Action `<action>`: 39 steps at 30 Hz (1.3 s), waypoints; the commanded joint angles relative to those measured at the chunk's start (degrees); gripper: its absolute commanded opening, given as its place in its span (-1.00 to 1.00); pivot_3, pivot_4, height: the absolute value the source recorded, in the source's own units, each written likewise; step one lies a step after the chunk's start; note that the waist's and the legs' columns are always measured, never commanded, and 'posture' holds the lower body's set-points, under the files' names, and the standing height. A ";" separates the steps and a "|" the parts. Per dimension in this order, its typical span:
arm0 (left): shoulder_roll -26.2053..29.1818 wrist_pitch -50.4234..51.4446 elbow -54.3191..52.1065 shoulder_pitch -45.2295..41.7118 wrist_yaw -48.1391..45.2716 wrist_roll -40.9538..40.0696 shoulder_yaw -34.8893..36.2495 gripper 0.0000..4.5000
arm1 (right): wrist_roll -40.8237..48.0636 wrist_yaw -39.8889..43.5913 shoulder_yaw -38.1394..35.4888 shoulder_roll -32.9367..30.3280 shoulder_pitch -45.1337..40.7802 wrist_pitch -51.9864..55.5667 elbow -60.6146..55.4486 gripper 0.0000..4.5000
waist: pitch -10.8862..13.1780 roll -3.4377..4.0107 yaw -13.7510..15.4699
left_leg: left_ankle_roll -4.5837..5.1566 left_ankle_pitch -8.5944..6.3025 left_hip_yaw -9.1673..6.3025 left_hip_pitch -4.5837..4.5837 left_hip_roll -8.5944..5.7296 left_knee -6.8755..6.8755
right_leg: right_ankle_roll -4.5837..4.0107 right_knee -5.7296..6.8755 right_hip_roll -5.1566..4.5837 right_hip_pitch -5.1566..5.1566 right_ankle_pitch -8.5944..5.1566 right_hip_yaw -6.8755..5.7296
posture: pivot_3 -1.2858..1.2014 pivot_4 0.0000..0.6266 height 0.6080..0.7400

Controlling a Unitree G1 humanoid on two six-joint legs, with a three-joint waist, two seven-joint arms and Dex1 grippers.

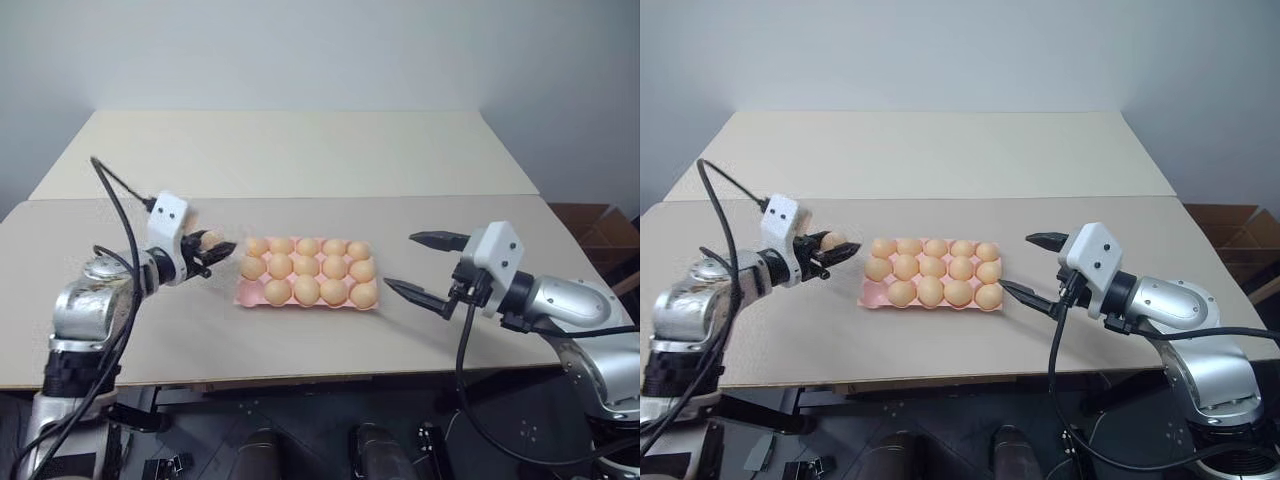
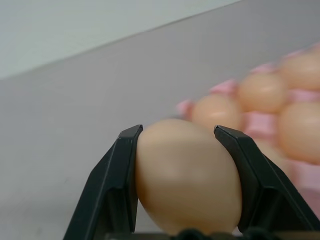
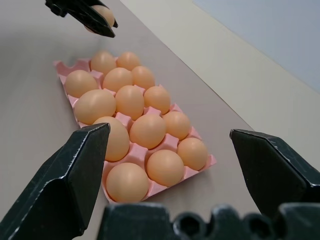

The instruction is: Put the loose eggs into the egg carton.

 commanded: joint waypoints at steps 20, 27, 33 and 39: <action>7.40 -6.83 -2.95 5.03 -11.06 -6.34 9.30 0.97 | 2.01 -2.65 -2.17 0.85 -1.00 1.63 -3.55 1.00 | 0.00 0.00 -0.31 | 0.01 0.01 -0.03 0.02 0.07 0.00 | 0.08 0.03 0.10 -0.03 -0.07 0.00 | 0.03 -0.52 1.00; 12.18 -14.47 -0.89 19.86 -26.02 -12.69 25.39 0.97 | 3.22 3.58 -3.68 -0.85 0.67 -1.46 -0.71 1.00 | 0.01 -0.03 -0.02 | 0.03 -0.02 0.06 0.05 0.10 -0.03 | -0.09 0.03 0.04 -0.06 -0.10 -0.02 | 0.03 -0.52 1.00; 10.61 -14.84 -5.82 34.30 -28.62 -14.55 32.82 0.97 | 3.76 8.75 -6.20 -2.05 4.37 -4.39 2.53 1.00 | 0.01 -0.03 0.48 | 0.03 -0.02 0.06 0.04 0.16 -0.03 | -0.36 -0.02 -0.04 -0.03 -0.45 -0.07 | 0.03 -0.52 1.00; 8.05 -14.80 -10.68 38.30 -24.87 -15.73 32.36 0.97 | 3.67 9.18 -7.42 -2.04 5.52 -4.01 3.67 1.00 | 0.01 -0.03 0.90 | 0.02 -0.02 0.06 0.13 0.21 -0.02 | -0.23 0.09 0.01 -0.01 -0.56 -0.06 | 0.03 -0.52 1.00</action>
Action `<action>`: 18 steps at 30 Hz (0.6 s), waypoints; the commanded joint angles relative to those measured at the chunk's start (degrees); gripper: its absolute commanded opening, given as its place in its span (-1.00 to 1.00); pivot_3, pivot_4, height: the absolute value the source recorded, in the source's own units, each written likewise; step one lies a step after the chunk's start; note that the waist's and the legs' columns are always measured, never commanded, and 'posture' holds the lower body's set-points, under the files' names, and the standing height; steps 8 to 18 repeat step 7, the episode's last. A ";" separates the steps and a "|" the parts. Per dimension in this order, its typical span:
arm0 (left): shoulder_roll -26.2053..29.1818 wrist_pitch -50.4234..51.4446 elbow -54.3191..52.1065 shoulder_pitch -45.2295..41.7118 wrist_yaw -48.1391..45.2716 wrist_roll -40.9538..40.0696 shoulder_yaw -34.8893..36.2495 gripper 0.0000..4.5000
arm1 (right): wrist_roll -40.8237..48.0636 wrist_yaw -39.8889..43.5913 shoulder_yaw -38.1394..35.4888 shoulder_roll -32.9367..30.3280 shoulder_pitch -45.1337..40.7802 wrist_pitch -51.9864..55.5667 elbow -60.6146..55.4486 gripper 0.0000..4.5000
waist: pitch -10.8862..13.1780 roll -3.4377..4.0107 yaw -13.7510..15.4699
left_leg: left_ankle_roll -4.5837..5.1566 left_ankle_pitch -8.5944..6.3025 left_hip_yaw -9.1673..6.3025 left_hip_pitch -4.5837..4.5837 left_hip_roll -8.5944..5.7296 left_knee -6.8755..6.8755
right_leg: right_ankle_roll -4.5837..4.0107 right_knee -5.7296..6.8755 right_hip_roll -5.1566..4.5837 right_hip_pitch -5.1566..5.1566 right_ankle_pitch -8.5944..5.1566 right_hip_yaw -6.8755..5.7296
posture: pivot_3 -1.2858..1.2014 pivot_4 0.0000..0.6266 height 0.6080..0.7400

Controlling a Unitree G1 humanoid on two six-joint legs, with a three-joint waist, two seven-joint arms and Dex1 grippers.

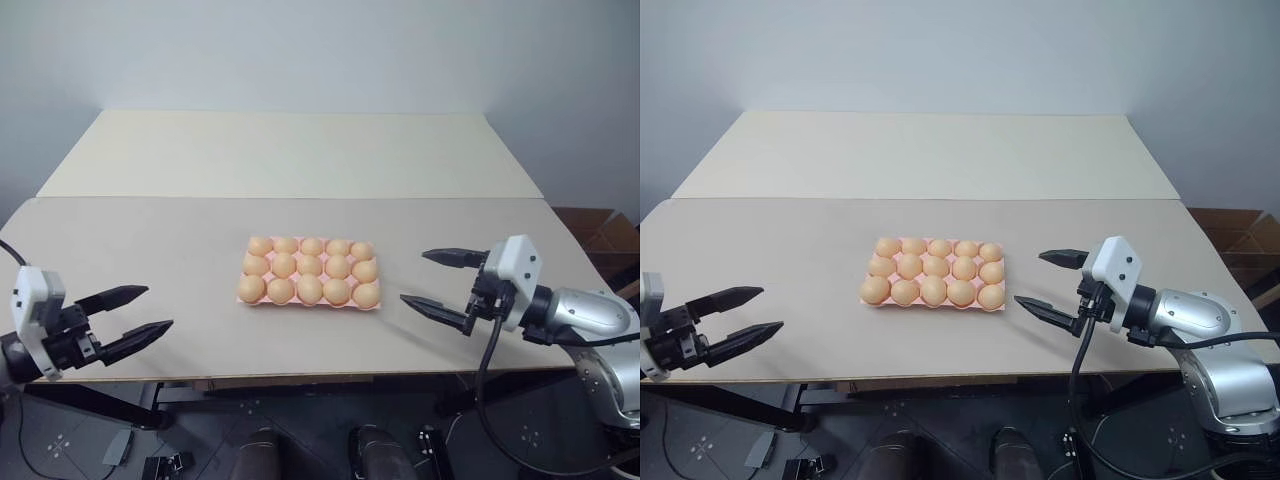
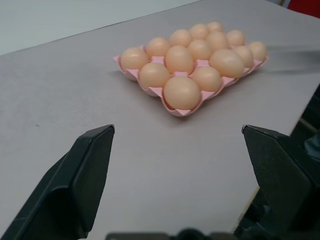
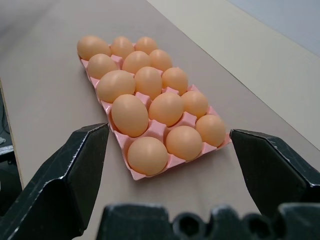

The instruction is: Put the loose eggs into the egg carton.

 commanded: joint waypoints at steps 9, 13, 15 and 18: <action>-0.24 0.17 -6.28 1.52 3.95 -1.65 -0.15 0.97 | 0.31 1.56 -4.53 -1.87 2.32 -2.01 0.25 1.00 | 0.00 0.00 0.07 | 0.00 -0.01 0.01 0.00 -0.02 0.00 | -0.07 0.01 0.04 -0.02 -0.03 0.02 | 0.03 -0.52 1.00; -0.24 0.17 -6.28 1.52 3.95 -1.65 -0.15 0.97 | 0.31 1.56 -4.53 -1.87 2.32 -2.01 0.25 1.00 | 0.00 0.00 0.07 | 0.00 -0.01 0.01 0.00 -0.02 0.00 | -0.07 0.01 0.04 -0.02 -0.03 0.02 | 0.03 -0.52 1.00; -0.24 0.17 -6.28 1.52 3.95 -1.65 -0.15 0.97 | 0.31 1.56 -4.53 -1.87 2.32 -2.01 0.25 1.00 | 0.00 0.00 0.07 | 0.00 -0.01 0.01 0.00 -0.02 0.00 | -0.07 0.01 0.04 -0.02 -0.03 0.02 | 0.03 -0.52 1.00; -0.24 0.17 -6.28 1.52 3.95 -1.65 -0.15 0.97 | 0.31 1.56 -4.53 -1.87 2.32 -2.01 0.25 1.00 | 0.00 0.00 0.07 | 0.00 -0.01 0.01 0.00 -0.02 0.00 | -0.07 0.01 0.04 -0.02 -0.03 0.02 | 0.03 -0.52 1.00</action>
